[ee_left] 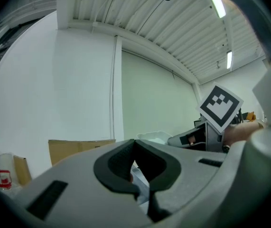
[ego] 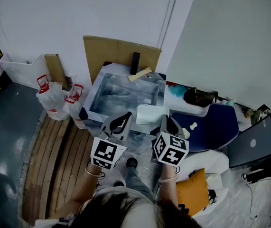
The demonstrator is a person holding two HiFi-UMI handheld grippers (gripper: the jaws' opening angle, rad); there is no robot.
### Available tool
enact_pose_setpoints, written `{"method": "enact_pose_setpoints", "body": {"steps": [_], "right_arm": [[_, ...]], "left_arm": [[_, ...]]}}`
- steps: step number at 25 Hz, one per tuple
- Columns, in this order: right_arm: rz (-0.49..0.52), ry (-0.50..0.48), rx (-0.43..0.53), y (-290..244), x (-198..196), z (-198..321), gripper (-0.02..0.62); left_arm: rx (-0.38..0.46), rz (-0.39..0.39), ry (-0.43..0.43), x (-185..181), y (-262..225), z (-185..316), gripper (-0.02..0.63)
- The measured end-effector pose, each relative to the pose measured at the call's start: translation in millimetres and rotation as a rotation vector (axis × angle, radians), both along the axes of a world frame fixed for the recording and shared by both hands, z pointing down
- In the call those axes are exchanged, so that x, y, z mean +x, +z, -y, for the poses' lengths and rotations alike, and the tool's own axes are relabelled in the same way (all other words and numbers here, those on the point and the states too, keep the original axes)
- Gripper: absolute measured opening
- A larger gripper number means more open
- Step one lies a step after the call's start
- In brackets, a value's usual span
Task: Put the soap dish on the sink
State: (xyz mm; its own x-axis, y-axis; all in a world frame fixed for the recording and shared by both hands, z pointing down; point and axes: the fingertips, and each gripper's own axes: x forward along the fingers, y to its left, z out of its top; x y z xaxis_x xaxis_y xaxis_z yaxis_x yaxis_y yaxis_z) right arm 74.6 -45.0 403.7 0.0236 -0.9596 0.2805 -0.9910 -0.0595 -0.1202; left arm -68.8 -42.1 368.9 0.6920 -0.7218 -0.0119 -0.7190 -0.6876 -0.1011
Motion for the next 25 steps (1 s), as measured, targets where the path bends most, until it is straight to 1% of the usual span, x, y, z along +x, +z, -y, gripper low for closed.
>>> {"method": "enact_pose_setpoints", "body": {"steps": [17, 25], "right_arm": [[0.010, -0.022, -0.043, 20, 41, 83, 0.028], [0.007, -0.027, -0.067, 29, 71, 120, 0.028]], "left_arm": [[-0.033, -0.004, -0.015, 47, 10, 82, 0.002], [-0.050, 0.001, -0.019, 77, 15, 115, 0.003]]}}
